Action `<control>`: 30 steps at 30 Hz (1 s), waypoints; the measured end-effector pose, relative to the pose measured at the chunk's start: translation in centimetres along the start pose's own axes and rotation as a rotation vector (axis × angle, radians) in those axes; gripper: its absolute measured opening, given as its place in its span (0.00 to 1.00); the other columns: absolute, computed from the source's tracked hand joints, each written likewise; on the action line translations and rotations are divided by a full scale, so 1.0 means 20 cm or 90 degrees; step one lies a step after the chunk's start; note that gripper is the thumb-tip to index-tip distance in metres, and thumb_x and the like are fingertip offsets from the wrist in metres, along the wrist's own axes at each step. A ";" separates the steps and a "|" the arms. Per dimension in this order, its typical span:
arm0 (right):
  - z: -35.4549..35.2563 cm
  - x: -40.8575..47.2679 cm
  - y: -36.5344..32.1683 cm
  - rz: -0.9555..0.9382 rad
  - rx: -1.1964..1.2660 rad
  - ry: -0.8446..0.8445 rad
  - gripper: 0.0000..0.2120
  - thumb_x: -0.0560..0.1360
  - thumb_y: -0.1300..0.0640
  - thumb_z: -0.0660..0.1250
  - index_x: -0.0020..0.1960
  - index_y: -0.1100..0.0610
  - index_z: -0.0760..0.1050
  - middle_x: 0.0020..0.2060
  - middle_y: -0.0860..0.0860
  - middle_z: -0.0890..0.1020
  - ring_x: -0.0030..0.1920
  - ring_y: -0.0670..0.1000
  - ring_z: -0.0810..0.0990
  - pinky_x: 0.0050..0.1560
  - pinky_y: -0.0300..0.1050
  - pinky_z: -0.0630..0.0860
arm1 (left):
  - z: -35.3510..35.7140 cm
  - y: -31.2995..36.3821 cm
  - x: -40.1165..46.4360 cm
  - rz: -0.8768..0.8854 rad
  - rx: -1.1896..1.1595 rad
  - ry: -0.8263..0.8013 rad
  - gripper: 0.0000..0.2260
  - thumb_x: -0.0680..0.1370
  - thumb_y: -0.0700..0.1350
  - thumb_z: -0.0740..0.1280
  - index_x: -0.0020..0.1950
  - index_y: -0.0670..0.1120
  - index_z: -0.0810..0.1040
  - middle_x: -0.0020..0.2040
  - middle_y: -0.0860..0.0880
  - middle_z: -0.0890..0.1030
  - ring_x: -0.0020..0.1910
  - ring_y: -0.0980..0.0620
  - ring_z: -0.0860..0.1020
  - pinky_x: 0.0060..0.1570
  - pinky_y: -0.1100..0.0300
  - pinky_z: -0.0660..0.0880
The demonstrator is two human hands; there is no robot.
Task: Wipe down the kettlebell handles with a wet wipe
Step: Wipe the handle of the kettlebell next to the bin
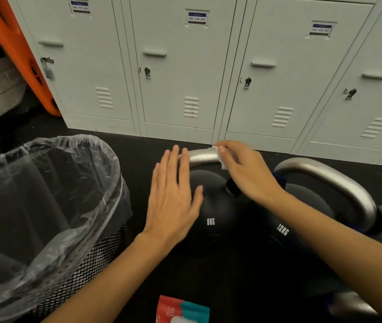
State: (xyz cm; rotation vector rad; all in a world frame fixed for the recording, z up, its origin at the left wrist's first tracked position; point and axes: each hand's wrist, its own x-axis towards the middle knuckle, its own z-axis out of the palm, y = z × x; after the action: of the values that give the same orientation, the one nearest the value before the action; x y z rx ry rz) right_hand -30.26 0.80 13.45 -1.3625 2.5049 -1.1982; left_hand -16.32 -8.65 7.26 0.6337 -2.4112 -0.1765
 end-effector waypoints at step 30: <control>0.19 -0.05 0.03 0.522 0.473 0.261 0.16 0.83 0.52 0.52 0.59 0.56 0.76 0.40 0.48 0.72 0.47 0.49 0.70 0.48 0.44 0.66 | 0.02 -0.05 -0.09 -0.171 -0.172 -0.115 0.55 0.70 0.57 0.74 0.77 0.49 0.32 0.78 0.46 0.53 0.76 0.49 0.51 0.73 0.51 0.56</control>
State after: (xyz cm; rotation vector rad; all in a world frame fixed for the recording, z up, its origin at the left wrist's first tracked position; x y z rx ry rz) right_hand -28.72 -0.61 10.10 0.0864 2.0258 -1.9372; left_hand -14.96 -8.71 5.72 0.8414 -2.4022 -0.6847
